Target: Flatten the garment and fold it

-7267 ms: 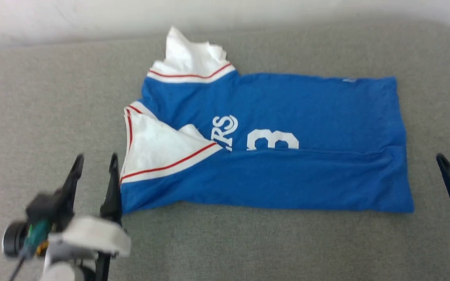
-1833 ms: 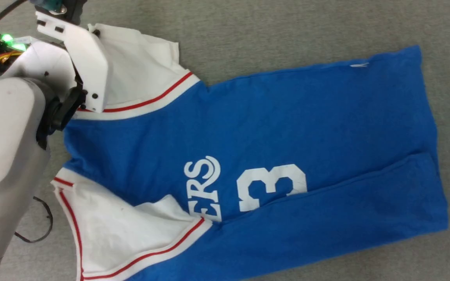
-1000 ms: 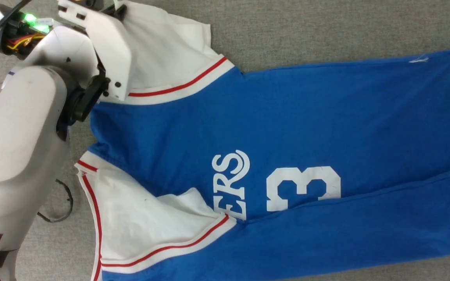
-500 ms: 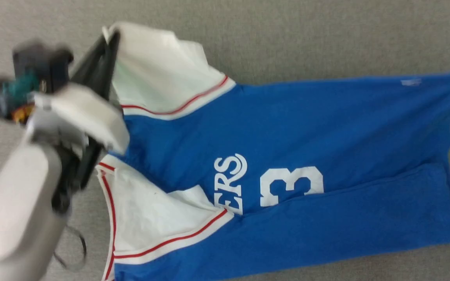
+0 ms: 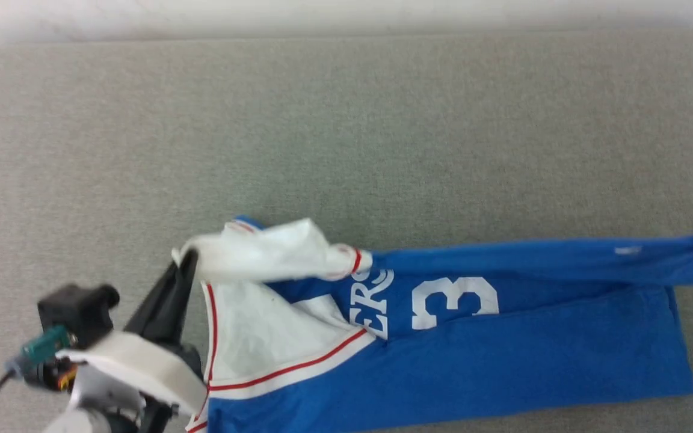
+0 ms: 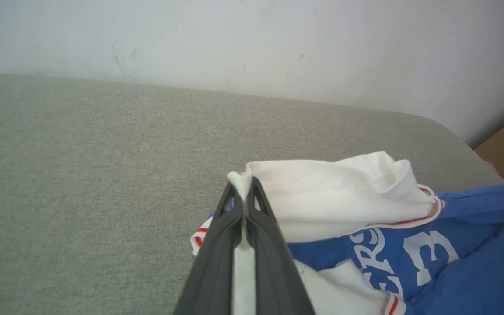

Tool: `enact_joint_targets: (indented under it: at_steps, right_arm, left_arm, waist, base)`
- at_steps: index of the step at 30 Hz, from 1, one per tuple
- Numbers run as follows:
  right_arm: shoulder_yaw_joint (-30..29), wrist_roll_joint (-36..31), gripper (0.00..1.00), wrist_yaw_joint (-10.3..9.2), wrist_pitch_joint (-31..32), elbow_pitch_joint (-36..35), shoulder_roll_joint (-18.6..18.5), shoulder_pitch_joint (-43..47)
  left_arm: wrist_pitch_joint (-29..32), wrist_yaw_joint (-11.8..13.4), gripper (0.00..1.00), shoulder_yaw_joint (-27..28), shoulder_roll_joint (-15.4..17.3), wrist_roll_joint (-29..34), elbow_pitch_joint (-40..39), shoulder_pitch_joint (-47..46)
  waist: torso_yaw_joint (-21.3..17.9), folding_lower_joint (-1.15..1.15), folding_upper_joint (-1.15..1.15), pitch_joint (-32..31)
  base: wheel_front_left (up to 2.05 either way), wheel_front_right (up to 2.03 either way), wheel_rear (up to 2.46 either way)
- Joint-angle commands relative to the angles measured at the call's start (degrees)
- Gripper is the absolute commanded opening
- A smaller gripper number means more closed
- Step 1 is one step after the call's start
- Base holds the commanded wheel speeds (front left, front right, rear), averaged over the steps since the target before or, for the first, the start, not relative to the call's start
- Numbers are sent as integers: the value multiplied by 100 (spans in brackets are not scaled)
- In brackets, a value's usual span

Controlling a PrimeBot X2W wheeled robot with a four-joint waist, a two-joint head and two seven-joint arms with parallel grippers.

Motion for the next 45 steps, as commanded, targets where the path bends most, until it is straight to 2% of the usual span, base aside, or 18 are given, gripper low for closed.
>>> enact_joint_targets:
  at_steps: [1,5,12,13,14,15,16,18,23,26,28,31,35,45]
  right_arm:
    - [-51,-4,0,-12,-59,-7,51,156]
    - [11,-95,0,-12,-56,83,162,437]
    - [468,-313,0,-12,100,462,171,521]
    - [526,-339,38,-12,118,540,176,496]
    - [576,-361,100,-12,105,610,186,459]
    - [602,-384,100,-12,79,688,200,416]
    - [627,-414,100,-12,66,770,205,375]
    - [689,-451,100,-12,33,909,207,301]
    - [692,-278,100,-12,-21,905,205,232]
    - [469,-78,100,-12,21,631,200,315]
    - [248,-53,100,-12,36,464,194,413]
    - [-91,-132,100,-12,83,368,235,594]
    - [-236,-269,100,-12,143,459,348,755]
    - [-161,-413,100,-12,84,1188,509,561]
  left_arm:
    - [-50,66,0,22,27,9,73,182]
    - [77,66,0,-172,6,-22,445,440]
    - [382,-156,0,-588,-179,-15,1453,126]
    - [406,-185,0,-633,-238,-22,1591,50]
    - [421,-206,0,-680,-279,2,1727,-29]
    - [433,-226,7,-727,-322,26,1853,-107]
    - [429,-241,31,-757,-379,33,1963,-180]
    - [379,-262,100,-778,-493,26,2136,-304]
    - [40,-201,100,-620,-649,-35,2157,-350]
    - [-449,-21,100,-285,-699,-99,1790,-158]
    - [-895,192,100,-31,-724,-28,1467,40]
    - [-1434,644,100,214,-603,465,1022,347]
    - [-1653,1102,100,372,-622,1068,515,618]
    - [-1691,1228,100,160,-782,1499,314,717]
  waist:
    - [115,2,0,-198]
    - [127,2,0,-290]
    - [95,2,0,-363]
    - [86,2,0,-366]
    - [76,2,0,-367]
    - [66,2,0,-369]
    - [57,2,0,-371]
    - [40,2,0,-381]
    - [-19,2,0,-483]
    - [-55,2,0,-557]
    - [-66,2,0,-589]
    - [-31,2,0,-581]
    - [101,2,0,-445]
    - [382,2,0,-222]
  base:
    - [0,0,0]
    - [0,0,0]
    - [0,0,0]
    - [0,0,0]
    - [0,0,0]
    - [0,0,0]
    - [0,0,0]
    - [0,0,0]
    - [0,0,0]
    - [0,0,0]
    - [0,0,0]
    - [0,0,0]
    - [0,0,0]
    - [0,0,0]
